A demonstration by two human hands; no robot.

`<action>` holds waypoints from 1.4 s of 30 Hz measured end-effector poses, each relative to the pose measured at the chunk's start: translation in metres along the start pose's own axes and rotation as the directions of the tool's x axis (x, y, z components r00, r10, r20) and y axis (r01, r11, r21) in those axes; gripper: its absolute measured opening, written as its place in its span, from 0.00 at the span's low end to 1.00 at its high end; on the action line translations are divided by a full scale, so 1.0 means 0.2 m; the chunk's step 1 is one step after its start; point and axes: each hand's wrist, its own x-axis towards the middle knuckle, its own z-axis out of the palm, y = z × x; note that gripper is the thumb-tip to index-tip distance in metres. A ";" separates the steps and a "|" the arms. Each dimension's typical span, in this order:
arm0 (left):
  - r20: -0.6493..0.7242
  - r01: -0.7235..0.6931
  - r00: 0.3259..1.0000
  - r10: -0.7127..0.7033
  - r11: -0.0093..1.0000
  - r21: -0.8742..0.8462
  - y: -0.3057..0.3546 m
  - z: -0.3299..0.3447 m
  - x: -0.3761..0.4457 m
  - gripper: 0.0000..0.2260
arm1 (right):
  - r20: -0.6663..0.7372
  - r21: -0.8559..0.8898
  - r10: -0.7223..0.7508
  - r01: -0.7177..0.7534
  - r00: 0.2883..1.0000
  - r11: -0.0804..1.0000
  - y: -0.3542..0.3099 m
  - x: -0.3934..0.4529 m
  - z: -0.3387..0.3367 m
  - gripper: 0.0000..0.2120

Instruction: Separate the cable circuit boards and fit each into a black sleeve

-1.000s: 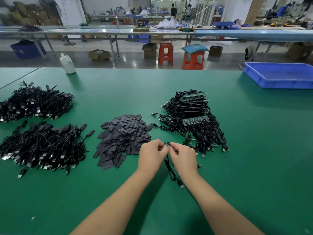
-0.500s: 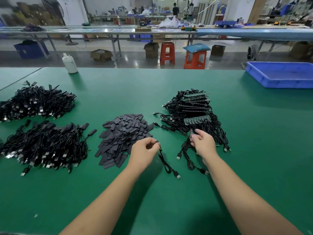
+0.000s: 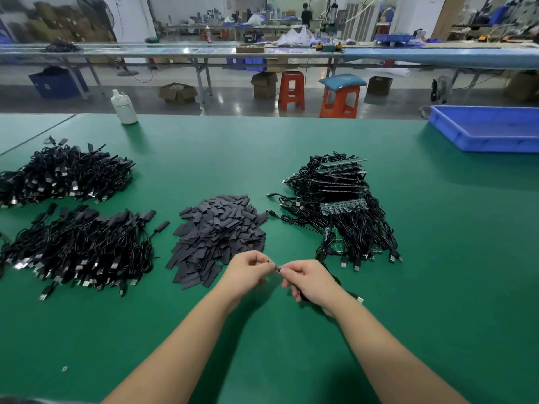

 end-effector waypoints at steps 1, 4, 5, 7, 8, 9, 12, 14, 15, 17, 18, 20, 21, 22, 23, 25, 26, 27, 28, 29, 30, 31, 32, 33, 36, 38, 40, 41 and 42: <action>0.013 -0.003 1.000 0.002 0.999 0.041 -0.03 -0.03 0.00 0.04 | -0.010 -0.049 0.012 -0.013 1.000 0.999 0.01 0.00 0.01 0.09; -0.103 -0.021 0.992 0.075 0.891 0.454 -0.12 -0.14 0.02 0.07 | -0.022 -0.182 0.041 -0.044 0.999 0.982 0.02 0.01 0.04 0.09; -0.174 0.018 0.975 0.138 0.733 0.680 -0.15 -0.19 0.02 0.08 | -0.024 -0.212 0.050 -0.054 0.998 0.976 0.02 0.01 0.05 0.09; -0.258 0.133 0.935 0.242 0.434 0.891 -0.21 -0.28 0.00 0.10 | -0.022 -0.259 0.066 -0.069 0.998 0.963 0.02 0.02 0.07 0.10; -0.277 0.168 0.926 0.256 0.377 0.911 -0.23 -0.31 0.00 0.11 | -0.017 -0.269 0.072 -0.074 0.997 0.960 0.03 0.02 0.08 0.10; -0.288 0.187 0.924 0.252 0.359 0.914 -0.25 -0.34 0.00 0.11 | -0.011 -0.276 0.078 -0.079 0.997 0.958 0.03 0.02 0.10 0.11; -0.294 0.196 0.925 0.241 0.360 0.912 -0.30 -0.36 0.00 0.12 | 0.014 -0.293 0.081 -0.073 0.997 0.953 0.05 0.03 0.13 0.12; -0.294 0.194 0.924 0.243 0.365 0.911 -0.30 -0.37 0.00 0.10 | 0.022 -0.288 0.086 -0.076 0.996 0.955 0.06 0.04 0.14 0.13; -0.297 0.195 0.924 0.242 0.370 0.908 -0.30 -0.37 0.00 0.10 | 0.022 -0.285 0.087 -0.078 0.996 0.955 0.06 0.04 0.14 0.13; -0.305 0.203 0.923 0.233 0.376 0.904 -0.30 -0.37 0.00 0.09 | 0.024 -0.282 0.088 -0.078 0.996 0.956 0.06 0.05 0.13 0.12; -0.310 0.212 0.923 0.227 0.374 0.903 -0.30 -0.38 -0.01 0.09 | 0.029 -0.289 0.085 -0.073 0.996 0.955 0.07 0.05 0.13 0.11; -0.316 0.218 0.919 0.235 0.363 0.906 -0.29 -0.38 0.00 0.08 | 0.041 -0.302 0.070 -0.055 0.997 0.952 0.07 0.05 0.12 0.10; -0.313 0.216 0.917 0.249 0.351 0.911 -0.29 -0.38 0.00 0.07 | 0.045 -0.300 0.063 -0.047 0.997 0.953 0.08 0.05 0.12 0.09; -0.307 0.214 0.915 0.261 0.331 0.919 -0.29 -0.38 0.00 0.07 | 0.047 -0.293 0.057 -0.041 0.997 0.955 0.08 0.05 0.12 0.09; -0.292 0.207 0.916 0.273 0.301 0.931 -0.29 -0.38 -0.01 0.06 | 0.047 -0.286 0.051 -0.036 0.998 0.957 0.09 0.05 0.12 0.09; -0.233 0.167 0.924 0.303 0.226 0.960 -0.29 -0.38 -0.01 0.06 | 0.047 -0.277 0.042 -0.028 0.998 0.960 0.10 0.05 0.11 0.09; -0.192 0.134 0.927 0.323 0.193 0.972 -0.29 -0.38 -0.01 0.06 | 0.047 -0.273 0.041 -0.026 0.998 0.962 0.10 0.05 0.11 0.09; -0.141 0.086 0.929 0.342 0.172 0.981 -0.28 -0.38 -0.02 0.07 | 0.047 -0.271 0.040 -0.026 0.998 0.962 0.11 0.05 0.11 0.09; -0.085 0.029 0.921 0.379 0.151 0.988 -0.28 -0.38 -0.03 0.09 | 0.046 -0.273 0.039 -0.025 0.998 0.962 0.11 0.05 0.11 0.09; -0.039 -0.020 0.901 0.433 0.132 0.991 -0.29 -0.38 -0.03 0.12 | 0.044 -0.276 0.038 -0.024 0.998 0.961 0.11 0.05 0.11 0.09; -0.013 -0.049 0.878 0.479 0.117 0.992 -0.29 -0.39 -0.03 0.13 | 0.043 -0.277 0.036 -0.023 0.998 0.961 0.11 0.05 0.11 0.09; -0.008 -0.058 0.869 0.494 0.119 0.991 -0.30 -0.38 -0.04 0.13 | 0.043 -0.274 0.034 -0.021 0.998 0.962 0.11 0.05 0.11 0.09; -0.027 -0.044 0.871 0.490 0.132 0.990 -0.30 -0.38 -0.04 0.12 | 0.043 -0.269 0.034 -0.021 0.998 0.963 0.11 0.05 0.11 0.09; -0.062 -0.015 0.878 0.474 0.156 0.988 -0.31 -0.37 -0.05 0.11 | 0.045 -0.266 0.033 -0.020 0.998 0.964 0.11 0.05 0.11 0.09; -0.174 0.092 0.898 0.404 0.213 0.973 -0.33 -0.38 -0.05 0.07 | 0.050 -0.277 0.026 -0.011 0.998 0.961 0.11 0.05 0.10 0.09; -0.175 0.092 0.890 0.421 0.209 0.973 -0.32 -0.39 -0.05 0.08 | 0.050 -0.279 0.027 -0.012 0.998 0.960 0.11 0.05 0.10 0.09; -0.167 0.091 0.890 0.425 0.192 0.977 -0.31 -0.41 -0.04 0.08 | 0.051 -0.281 0.027 -0.012 0.998 0.960 0.11 0.04 0.10 0.09; -0.168 0.099 0.897 0.410 0.184 0.978 -0.31 -0.41 -0.03 0.09 | 0.051 -0.281 0.027 -0.012 0.998 0.959 0.11 0.04 0.10 0.09; -0.176 0.110 0.902 0.395 0.184 0.977 -0.31 -0.41 -0.03 0.10 | 0.052 -0.281 0.028 -0.012 0.998 0.960 0.11 0.04 0.10 0.09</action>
